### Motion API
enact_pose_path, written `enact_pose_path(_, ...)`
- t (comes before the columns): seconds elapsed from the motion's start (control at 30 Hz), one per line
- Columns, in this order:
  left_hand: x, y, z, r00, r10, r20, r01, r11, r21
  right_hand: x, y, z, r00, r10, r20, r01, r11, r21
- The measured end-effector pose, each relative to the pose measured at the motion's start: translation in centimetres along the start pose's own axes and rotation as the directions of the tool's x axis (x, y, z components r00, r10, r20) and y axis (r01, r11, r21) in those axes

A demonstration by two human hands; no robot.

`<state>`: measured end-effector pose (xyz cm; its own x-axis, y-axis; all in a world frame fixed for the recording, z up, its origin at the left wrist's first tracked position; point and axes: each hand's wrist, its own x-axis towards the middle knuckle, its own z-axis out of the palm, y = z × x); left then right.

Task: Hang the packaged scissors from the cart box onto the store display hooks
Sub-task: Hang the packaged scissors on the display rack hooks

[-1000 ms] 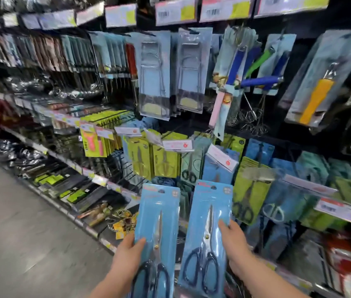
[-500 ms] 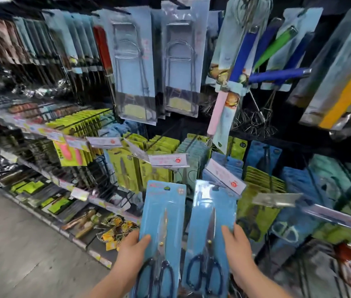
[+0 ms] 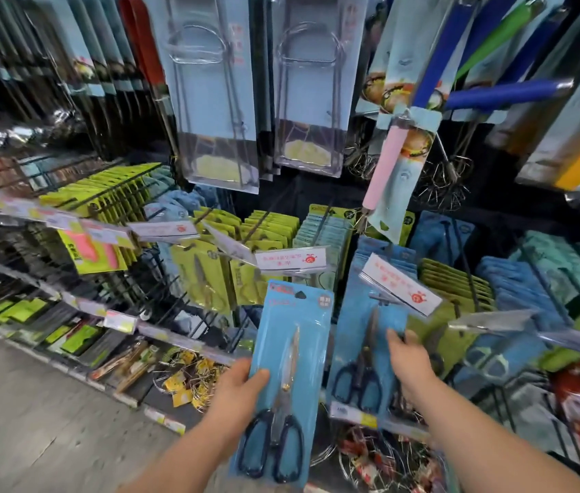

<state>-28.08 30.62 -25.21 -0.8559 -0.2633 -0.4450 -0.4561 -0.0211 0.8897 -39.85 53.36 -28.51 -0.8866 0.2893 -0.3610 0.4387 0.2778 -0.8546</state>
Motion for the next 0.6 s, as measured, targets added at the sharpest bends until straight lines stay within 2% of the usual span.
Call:
enact_pose_path(0.17,0.4,-0.7,0.0,0.995,-0.031,0.091,0.032,0.999,-0.011,1.4,0.0,-0.1,0.999,0.041,0.001,-0.040,0.996,-0.075)
enact_pose_path(0.27,0.4,-1.0,0.2,0.986,-0.050,0.161,0.053,0.998,-0.016,1.3,-0.3,-0.4,0.999,0.054,0.006,-0.053,0.997,-0.064)
enact_pose_path(0.43,0.4,-1.3,1.1,0.969,-0.048,0.243,0.045,0.999,0.021,-1.7,0.7,-1.4,0.998,-0.043,-0.036,0.042,0.998,-0.037)
enact_pose_path(0.5,0.5,-1.3,1.8,0.960,-0.050,0.274,0.040,0.998,0.040,-4.6,1.9,-1.7,0.997,-0.017,0.076,0.016,1.000,0.009)
enact_pose_path(0.6,0.7,-1.3,3.2,0.945,-0.053,0.322,0.035,0.997,0.062,-8.5,4.4,-1.6,0.937,0.055,0.345,-0.097,0.989,0.107)
